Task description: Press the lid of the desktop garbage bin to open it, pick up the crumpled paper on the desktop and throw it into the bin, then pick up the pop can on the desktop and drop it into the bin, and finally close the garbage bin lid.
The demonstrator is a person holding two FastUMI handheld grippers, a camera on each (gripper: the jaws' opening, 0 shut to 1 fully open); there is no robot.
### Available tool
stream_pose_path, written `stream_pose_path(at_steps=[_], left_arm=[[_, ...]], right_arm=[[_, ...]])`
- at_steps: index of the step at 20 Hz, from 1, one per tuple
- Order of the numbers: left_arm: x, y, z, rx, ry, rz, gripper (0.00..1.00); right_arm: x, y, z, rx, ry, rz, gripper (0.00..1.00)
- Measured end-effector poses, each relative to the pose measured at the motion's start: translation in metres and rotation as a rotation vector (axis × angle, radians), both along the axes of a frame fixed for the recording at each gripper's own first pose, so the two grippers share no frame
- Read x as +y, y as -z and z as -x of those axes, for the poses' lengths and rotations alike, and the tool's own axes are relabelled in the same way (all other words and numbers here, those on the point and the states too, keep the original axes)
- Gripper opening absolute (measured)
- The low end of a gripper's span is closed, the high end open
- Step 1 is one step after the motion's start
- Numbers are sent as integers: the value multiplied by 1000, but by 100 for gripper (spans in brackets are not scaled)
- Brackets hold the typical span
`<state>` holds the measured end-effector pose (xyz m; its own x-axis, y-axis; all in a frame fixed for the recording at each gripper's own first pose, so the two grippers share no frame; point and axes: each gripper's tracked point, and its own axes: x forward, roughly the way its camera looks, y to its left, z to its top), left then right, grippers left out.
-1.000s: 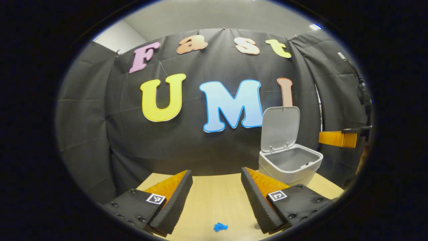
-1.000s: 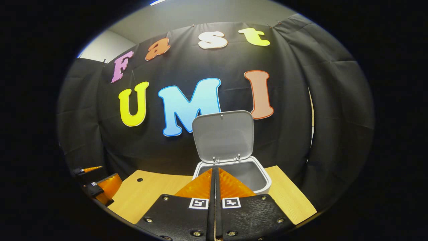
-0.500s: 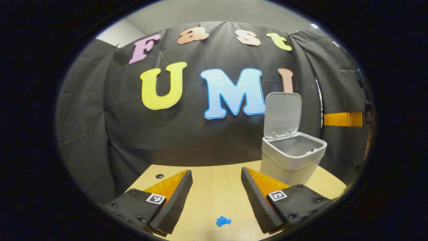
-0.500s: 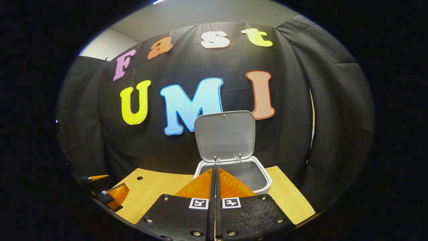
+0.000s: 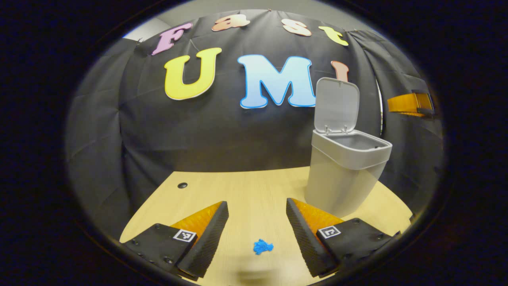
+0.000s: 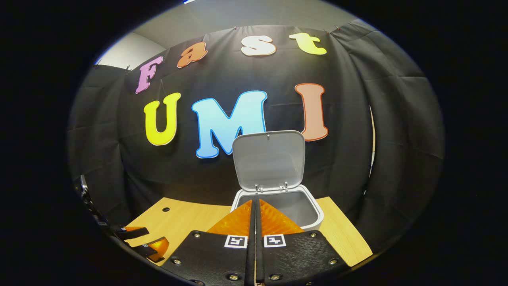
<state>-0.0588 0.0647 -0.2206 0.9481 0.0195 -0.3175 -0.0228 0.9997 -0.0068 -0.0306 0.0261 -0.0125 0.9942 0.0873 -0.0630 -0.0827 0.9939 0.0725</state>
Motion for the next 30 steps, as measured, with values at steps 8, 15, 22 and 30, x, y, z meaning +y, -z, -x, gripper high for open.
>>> stream_pose_path(at_steps=[8,15,22,30], left_arm=[[9,59,-1,99,-1,8,96],[4,103,-6,162,11,43,96],[7,150,-18,249,9,80,96],[4,200,-29,346,3,126,95]], right_arm=[[-1,3,0,19,0,43,1],[-10,11,2,59,20,84,1],[-20,19,0,101,56,105,1],[-38,27,-4,137,110,130,1]])
